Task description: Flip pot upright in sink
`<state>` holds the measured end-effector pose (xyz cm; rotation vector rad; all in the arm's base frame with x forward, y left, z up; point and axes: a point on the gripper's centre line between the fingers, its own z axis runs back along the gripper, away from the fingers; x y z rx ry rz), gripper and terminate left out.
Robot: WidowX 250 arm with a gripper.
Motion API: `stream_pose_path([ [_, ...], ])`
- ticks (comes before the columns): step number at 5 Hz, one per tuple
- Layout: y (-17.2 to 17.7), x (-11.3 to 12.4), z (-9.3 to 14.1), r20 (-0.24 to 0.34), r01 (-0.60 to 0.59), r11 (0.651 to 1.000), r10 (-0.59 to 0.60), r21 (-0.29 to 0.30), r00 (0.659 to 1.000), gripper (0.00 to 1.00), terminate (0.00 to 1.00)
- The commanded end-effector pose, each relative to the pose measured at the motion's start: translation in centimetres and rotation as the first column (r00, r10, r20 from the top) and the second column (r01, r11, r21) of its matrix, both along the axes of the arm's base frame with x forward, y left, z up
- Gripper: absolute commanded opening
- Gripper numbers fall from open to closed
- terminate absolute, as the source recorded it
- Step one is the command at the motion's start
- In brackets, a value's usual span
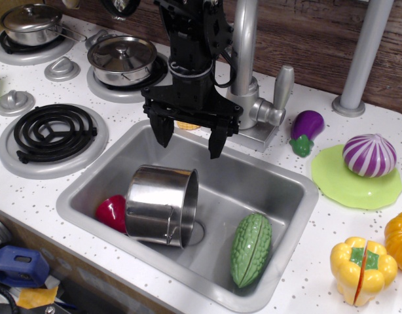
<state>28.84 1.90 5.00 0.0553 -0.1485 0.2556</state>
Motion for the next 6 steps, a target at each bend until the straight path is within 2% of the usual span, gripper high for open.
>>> stream_pose_path([
  [1, 0.0, 0.0, 0.0, 0.0, 0.0, 1.0, 0.0, 0.0, 1.0, 1.0, 0.0],
  [3, -0.9, -0.8, -1.9, 0.104, -0.078, 0.995, 0.07, 0.067, 0.992, 1.0, 0.0],
  [4, -1.2, -1.0, -2.4, 0.121, -0.086, 0.99, 0.072, 0.11, 0.99, 1.0, 0.0],
  [5, -1.2, -1.2, -2.9, 0.108, -0.063, 0.98, 0.043, 0.189, 0.993, 1.0, 0.0],
  [6, -1.5, -1.4, -3.5, 0.088, -0.061, 0.954, 0.036, 0.292, 0.995, 1.0, 0.0],
])
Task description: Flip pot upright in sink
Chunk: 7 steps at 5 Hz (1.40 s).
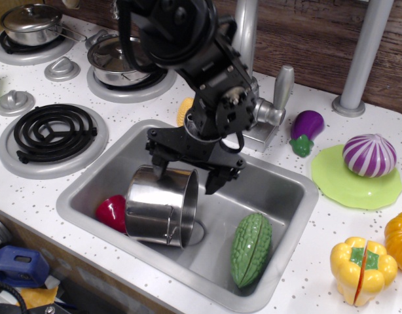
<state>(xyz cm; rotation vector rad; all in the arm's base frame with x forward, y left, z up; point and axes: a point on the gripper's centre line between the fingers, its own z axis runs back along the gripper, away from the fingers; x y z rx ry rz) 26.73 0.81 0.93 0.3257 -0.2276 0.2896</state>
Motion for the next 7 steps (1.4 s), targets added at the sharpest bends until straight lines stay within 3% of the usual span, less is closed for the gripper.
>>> stream_pose_path([
  [1, -0.6, 0.5, 0.2, 0.023, 0.016, 0.998, -0.017, 0.056, 1.0, 1.0, 0.0],
  [3, -0.2, -0.3, -0.7, -0.025, 0.072, 0.983, -0.068, 0.166, 0.997, 1.0, 0.0],
  [5, 1.7, -0.1, -0.4, -0.013, 0.089, 0.975, -0.088, 0.205, 0.996, 1.0, 0.0],
  [6, 2.4, 0.1, -0.2, 0.031, 0.06, 0.984, -0.066, 0.166, 0.997, 0.0, 0.0],
  [7, 2.6, 0.2, -0.1, 0.103, 0.009, 0.998, -0.015, 0.055, 0.995, 0.0, 0.0],
])
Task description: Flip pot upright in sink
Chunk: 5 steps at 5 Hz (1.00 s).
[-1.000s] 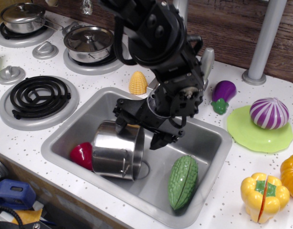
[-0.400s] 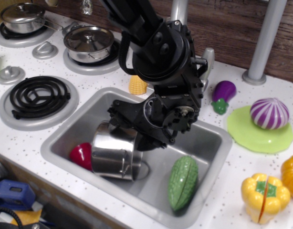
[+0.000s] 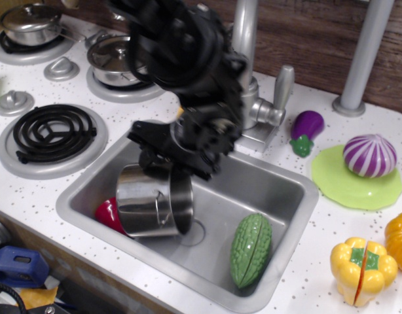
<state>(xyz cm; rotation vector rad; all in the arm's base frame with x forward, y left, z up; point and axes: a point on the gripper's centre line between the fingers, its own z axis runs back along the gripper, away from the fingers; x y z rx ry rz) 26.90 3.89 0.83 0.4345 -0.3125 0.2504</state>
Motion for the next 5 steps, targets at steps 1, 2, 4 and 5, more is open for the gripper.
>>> stream_pose_path([
  [1, -0.4, 0.1, 0.2, 0.056, -0.027, 0.993, 0.033, -0.111, 0.998, 0.0, 0.0],
  [2, -0.5, 0.2, 0.4, 0.069, -0.01, 0.994, 0.017, -0.109, 0.997, 0.0, 0.0],
  [4, -1.1, 0.8, 1.0, 0.095, -0.017, 0.979, 0.037, -0.203, 0.995, 0.0, 0.0],
  [5, -1.5, 1.2, 1.4, 0.098, -0.047, 0.975, 0.069, -0.217, 0.993, 0.0, 0.0],
])
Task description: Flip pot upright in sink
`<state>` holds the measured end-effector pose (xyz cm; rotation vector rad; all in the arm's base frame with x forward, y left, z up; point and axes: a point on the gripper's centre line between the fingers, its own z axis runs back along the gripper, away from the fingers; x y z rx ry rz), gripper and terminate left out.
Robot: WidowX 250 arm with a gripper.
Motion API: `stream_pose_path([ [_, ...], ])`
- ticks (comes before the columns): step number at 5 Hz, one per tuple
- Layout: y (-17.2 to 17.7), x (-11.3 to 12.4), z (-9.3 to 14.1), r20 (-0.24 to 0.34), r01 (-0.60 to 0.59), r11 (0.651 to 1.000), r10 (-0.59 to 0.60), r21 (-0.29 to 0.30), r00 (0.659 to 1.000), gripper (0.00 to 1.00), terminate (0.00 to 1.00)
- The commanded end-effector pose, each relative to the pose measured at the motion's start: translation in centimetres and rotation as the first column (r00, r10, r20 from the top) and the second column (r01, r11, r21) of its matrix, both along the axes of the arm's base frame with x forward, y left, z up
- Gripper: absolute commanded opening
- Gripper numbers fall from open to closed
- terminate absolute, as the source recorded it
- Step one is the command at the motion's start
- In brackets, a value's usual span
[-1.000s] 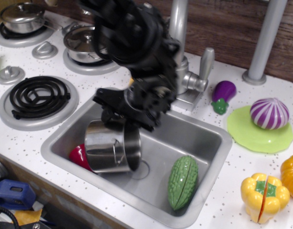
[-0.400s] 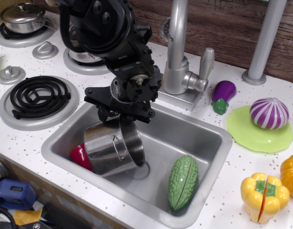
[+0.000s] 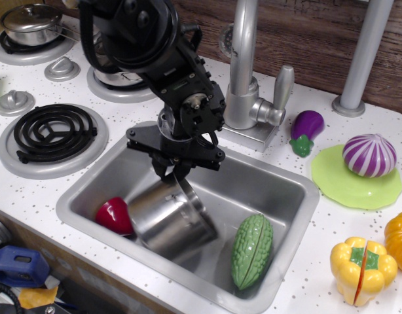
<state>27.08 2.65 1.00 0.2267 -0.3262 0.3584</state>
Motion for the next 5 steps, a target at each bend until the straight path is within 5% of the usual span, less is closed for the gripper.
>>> stream_pose_path([
  [1, -0.1, 0.8, 1.5, -0.002, 0.022, 0.999, -0.022, 0.037, 1.0, 0.0, 0.0],
  [2, 0.0, 0.4, 1.4, 0.046, -0.007, 1.0, 0.007, 0.009, 0.999, 0.0, 0.0],
  [4, -0.5, 0.6, 1.1, 0.214, 0.034, 0.995, -0.053, 0.09, 0.975, 0.0, 0.0],
  [5, 0.1, 0.4, 0.2, 0.273, 0.074, 0.995, -0.089, 0.065, 0.958, 1.0, 1.0],
])
